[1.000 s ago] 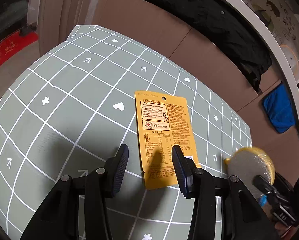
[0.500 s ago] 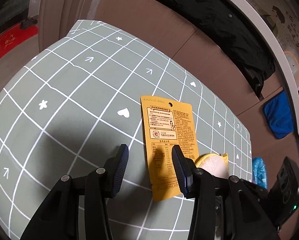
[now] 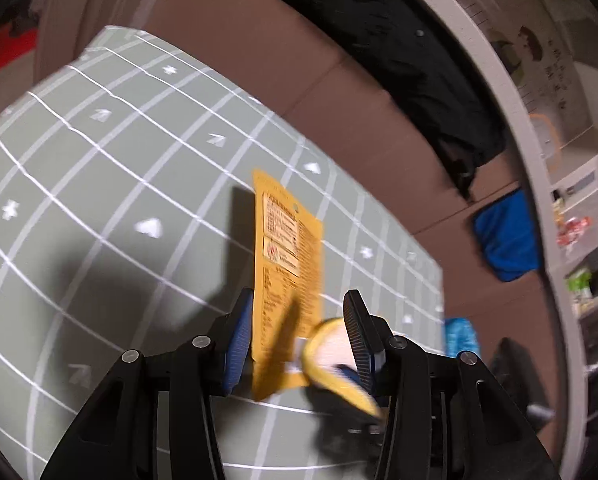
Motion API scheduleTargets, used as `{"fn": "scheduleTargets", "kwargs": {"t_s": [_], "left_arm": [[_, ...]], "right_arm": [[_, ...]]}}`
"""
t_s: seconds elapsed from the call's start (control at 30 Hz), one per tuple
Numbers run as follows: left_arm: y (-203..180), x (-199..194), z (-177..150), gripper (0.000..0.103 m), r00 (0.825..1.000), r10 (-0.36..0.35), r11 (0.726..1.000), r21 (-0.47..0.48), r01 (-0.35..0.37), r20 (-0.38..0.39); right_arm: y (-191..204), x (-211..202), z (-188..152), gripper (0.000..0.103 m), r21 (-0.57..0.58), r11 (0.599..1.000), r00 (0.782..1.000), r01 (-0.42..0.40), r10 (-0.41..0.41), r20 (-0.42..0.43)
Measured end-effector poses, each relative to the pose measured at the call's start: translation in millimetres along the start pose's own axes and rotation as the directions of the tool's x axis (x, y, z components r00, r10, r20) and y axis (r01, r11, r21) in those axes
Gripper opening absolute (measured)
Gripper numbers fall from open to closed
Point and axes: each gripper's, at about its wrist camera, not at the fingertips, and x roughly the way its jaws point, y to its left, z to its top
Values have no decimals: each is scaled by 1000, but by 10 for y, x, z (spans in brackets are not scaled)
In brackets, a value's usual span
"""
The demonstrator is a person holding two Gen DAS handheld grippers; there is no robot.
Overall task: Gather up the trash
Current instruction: 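Grasp the glitter coaster with the right tool while the left tool grasps the orange card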
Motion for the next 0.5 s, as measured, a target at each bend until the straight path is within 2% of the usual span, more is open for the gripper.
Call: {"fn": "scheduleTargets", "kwargs": {"t_s": [0.07, 0.13, 0.17, 0.2, 0.27, 0.33, 0.5], "left_arm": [[-69, 40, -10, 45, 1000, -2, 1000, 17, 2, -8], [-144, 101, -22, 45, 999, 35, 998, 55, -35, -6], [-173, 131, -27, 41, 999, 48, 996, 71, -48, 2], [-190, 159, -27, 37, 998, 55, 995, 82, -55, 8], [-214, 235, -20, 11, 997, 81, 992, 99, -82, 12], [-224, 286, -29, 5, 994, 109, 988, 108, -111, 21], [-418, 185, -147, 2, 982, 156, 969, 179, -172, 103]], "right_arm": [[-8, 12, -4, 22, -2, 1000, 1000, 1, -1, 3], [-19, 15, -14, 22, 0, 1000, 1000, 1, -1, 6], [-22, 15, -18, 22, -1, 1000, 1000, 3, -3, 8], [-18, 4, -22, 22, -2, 1000, 1000, 6, -6, 9], [-17, -13, -38, 22, -7, 1000, 1000, 13, -13, 16], [-7, -59, -70, 22, -12, 999, 999, 31, -31, 27], [-15, -272, -135, 17, -29, 996, 994, 84, -82, 71]]}}
